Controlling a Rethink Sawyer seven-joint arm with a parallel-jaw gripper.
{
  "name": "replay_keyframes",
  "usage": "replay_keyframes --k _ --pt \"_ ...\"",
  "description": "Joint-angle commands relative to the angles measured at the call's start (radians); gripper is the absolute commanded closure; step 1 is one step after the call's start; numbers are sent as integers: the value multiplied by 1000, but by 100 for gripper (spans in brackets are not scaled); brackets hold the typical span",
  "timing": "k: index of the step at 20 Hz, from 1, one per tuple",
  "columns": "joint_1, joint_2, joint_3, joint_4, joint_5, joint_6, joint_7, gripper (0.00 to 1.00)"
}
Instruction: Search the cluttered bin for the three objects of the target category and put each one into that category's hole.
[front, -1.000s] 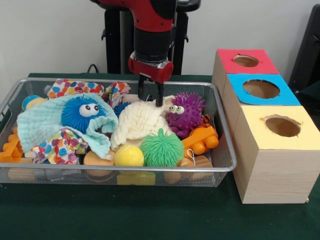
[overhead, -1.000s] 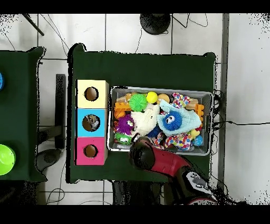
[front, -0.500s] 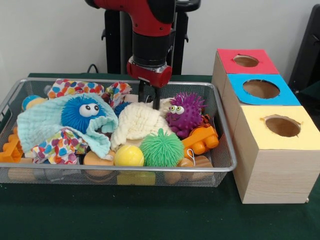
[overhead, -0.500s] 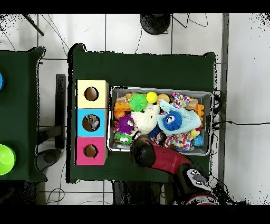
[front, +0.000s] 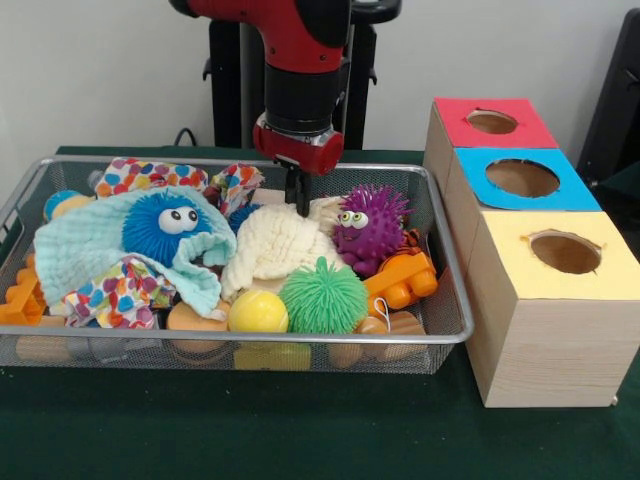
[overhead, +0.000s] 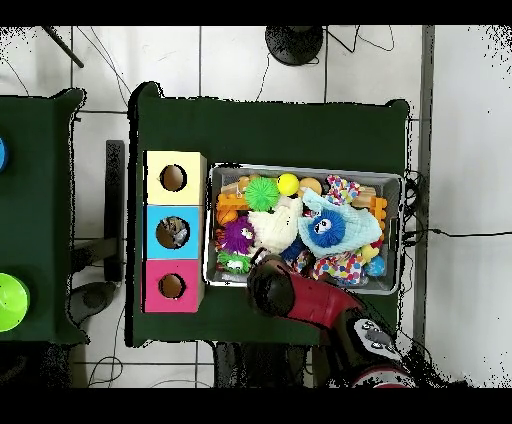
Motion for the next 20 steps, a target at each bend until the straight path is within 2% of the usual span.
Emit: replay_keyframes --k 1,2,4,6,7,9,11,20 --pt "-32 -15 90 -88 -50 2 36 100" --pt "-35 -53 90 -70 -47 39 30 100" --pt "-45 -181 92 -14 -24 181 10 100" --pt "-79 -284 122 24 -10 316 -40 100" --pt "-100 -319 144 39 -11 349 -64 100" --pt "-182 -366 242 81 -9 367 -106 100" --pt "-220 -387 285 97 -6 399 -131 100" --pt "-289 -489 332 64 -18 598 -199 100"
